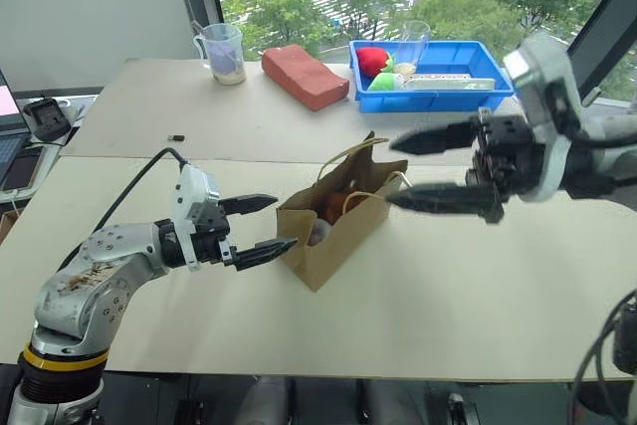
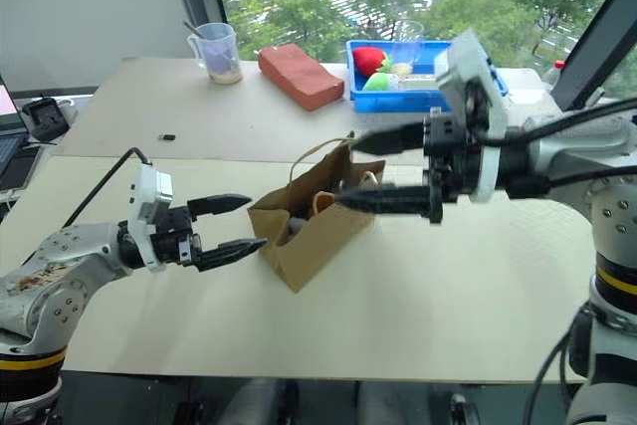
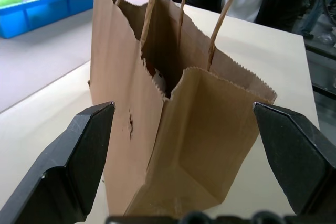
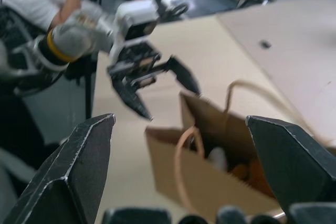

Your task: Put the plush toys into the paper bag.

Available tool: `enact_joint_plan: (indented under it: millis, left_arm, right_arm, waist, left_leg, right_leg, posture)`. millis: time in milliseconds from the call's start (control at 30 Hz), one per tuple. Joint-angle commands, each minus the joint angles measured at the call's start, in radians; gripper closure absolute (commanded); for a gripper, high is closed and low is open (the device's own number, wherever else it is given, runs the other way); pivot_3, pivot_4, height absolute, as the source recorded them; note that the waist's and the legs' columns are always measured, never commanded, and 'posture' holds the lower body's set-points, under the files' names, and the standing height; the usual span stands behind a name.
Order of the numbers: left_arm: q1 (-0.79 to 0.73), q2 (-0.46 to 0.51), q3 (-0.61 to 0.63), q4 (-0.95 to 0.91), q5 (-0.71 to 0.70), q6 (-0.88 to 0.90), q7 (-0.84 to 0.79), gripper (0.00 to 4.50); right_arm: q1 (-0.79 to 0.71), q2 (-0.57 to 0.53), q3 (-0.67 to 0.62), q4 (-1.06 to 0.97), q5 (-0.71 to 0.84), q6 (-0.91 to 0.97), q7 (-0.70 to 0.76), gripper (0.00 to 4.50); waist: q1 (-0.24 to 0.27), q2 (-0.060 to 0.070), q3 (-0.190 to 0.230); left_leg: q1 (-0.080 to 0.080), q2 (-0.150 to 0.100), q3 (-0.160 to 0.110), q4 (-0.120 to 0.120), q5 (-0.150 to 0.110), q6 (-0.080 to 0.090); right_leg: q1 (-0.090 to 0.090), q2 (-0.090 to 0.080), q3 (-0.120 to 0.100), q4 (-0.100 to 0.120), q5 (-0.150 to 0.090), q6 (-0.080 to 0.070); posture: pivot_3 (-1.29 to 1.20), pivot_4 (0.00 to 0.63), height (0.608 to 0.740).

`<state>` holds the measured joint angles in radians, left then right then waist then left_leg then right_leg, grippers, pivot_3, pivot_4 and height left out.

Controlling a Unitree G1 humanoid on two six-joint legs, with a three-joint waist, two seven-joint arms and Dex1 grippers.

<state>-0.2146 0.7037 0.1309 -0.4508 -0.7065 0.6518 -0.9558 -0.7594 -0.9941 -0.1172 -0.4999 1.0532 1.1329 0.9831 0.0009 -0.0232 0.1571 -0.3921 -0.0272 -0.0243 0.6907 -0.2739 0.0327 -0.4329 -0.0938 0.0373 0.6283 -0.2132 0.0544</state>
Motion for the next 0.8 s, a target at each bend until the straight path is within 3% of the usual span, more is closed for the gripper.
enact_joint_plan:
  millis: [33, 400, 800]
  left_arm:
    - [0.011, 0.001, -0.03, -0.017, 0.022, -0.045, -0.015, 0.0]
    - [-0.002, -0.052, -0.122, 0.004, 0.107, -0.103, 0.035, 0.0]
    - [0.015, -0.197, -0.203, -0.026, 0.225, -0.12, 0.235, 0.0]
  right_arm:
    - [0.031, -0.029, 0.018, -0.069, -0.017, -0.034, 0.025, 0.06]
    - [0.071, 0.02, 0.113, -0.134, -0.115, -0.101, -0.037, 0.06]
    - [0.024, 0.075, 0.132, -0.099, -0.197, -0.138, -0.098, 0.06]
  waist:
    - [0.0, 0.0, 0.0]
    - [0.003, 0.0, 0.0]
    - [0.011, 0.0, 0.0]
  left_leg:
    - [0.0, 0.0, 0.001, 0.0, 0.0, 0.0]
    - [0.001, 0.0, 0.001, 0.001, 0.0, 0.0]
    - [0.002, 0.0, 0.001, 0.001, 0.0, 0.0]
  right_leg:
    - [0.0, 0.0, 0.0, 0.0, 0.0, 0.0]
    - [0.003, 0.0, 0.0, -0.001, 0.0, 0.0]
    - [0.004, 0.0, 0.0, -0.002, 0.0, 0.0]
  posture:
    - [0.0, 0.15, 0.74]
    - [0.0, 0.15, 0.74]
    - [0.0, 0.15, 0.74]
